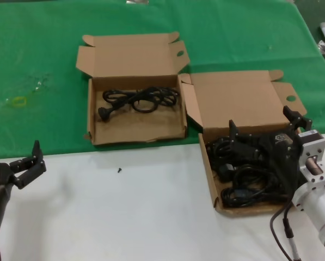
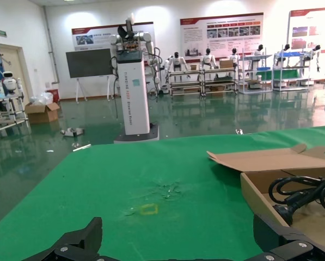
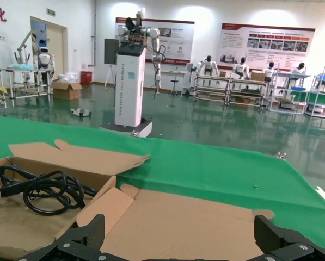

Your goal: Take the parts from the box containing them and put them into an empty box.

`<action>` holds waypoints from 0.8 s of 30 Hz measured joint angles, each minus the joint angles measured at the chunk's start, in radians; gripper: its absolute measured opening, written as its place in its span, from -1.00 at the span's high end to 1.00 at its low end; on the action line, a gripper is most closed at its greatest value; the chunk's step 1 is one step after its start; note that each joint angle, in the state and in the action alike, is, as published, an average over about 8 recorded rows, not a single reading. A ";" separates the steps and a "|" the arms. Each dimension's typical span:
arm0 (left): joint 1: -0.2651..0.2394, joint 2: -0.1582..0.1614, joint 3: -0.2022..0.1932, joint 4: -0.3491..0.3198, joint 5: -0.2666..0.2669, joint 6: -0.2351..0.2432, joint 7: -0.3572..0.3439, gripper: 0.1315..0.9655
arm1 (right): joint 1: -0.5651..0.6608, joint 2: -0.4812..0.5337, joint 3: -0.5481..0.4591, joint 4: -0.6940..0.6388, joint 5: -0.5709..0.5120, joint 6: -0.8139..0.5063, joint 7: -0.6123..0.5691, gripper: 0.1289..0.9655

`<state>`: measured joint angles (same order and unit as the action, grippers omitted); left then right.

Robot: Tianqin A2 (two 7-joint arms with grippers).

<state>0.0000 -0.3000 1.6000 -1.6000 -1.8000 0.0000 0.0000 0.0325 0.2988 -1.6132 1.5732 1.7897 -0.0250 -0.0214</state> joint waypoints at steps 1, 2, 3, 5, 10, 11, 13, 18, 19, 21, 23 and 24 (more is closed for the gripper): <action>0.000 0.000 0.000 0.000 0.000 0.000 0.000 -1.00 | 0.000 0.000 0.000 0.000 0.000 0.000 0.000 -1.00; 0.000 0.000 0.000 0.000 0.000 0.000 0.000 -1.00 | 0.000 0.000 0.000 0.000 0.000 0.000 0.000 -1.00; 0.000 0.000 0.000 0.000 0.000 0.000 0.000 -1.00 | 0.000 0.000 0.000 0.000 0.000 0.000 0.000 -1.00; 0.000 0.000 0.000 0.000 0.000 0.000 0.000 -1.00 | 0.000 0.000 0.000 0.000 0.000 0.000 0.000 -1.00; 0.000 0.000 0.000 0.000 0.000 0.000 0.000 -1.00 | 0.000 0.000 0.000 0.000 0.000 0.000 0.000 -1.00; 0.000 0.000 0.000 0.000 0.000 0.000 0.000 -1.00 | 0.000 0.000 0.000 0.000 0.000 0.000 0.000 -1.00; 0.000 0.000 0.000 0.000 0.000 0.000 0.000 -1.00 | 0.000 0.000 0.000 0.000 0.000 0.000 0.000 -1.00; 0.000 0.000 0.000 0.000 0.000 0.000 0.000 -1.00 | 0.000 0.000 0.000 0.000 0.000 0.000 0.000 -1.00; 0.000 0.000 0.000 0.000 0.000 0.000 0.000 -1.00 | 0.000 0.000 0.000 0.000 0.000 0.000 0.000 -1.00; 0.000 0.000 0.000 0.000 0.000 0.000 0.000 -1.00 | 0.000 0.000 0.000 0.000 0.000 0.000 0.000 -1.00; 0.000 0.000 0.000 0.000 0.000 0.000 0.000 -1.00 | 0.000 0.000 0.000 0.000 0.000 0.000 0.000 -1.00; 0.000 0.000 0.000 0.000 0.000 0.000 0.000 -1.00 | 0.000 0.000 0.000 0.000 0.000 0.000 0.000 -1.00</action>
<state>0.0000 -0.3000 1.6000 -1.6000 -1.8000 0.0000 0.0000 0.0325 0.2988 -1.6132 1.5732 1.7897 -0.0250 -0.0214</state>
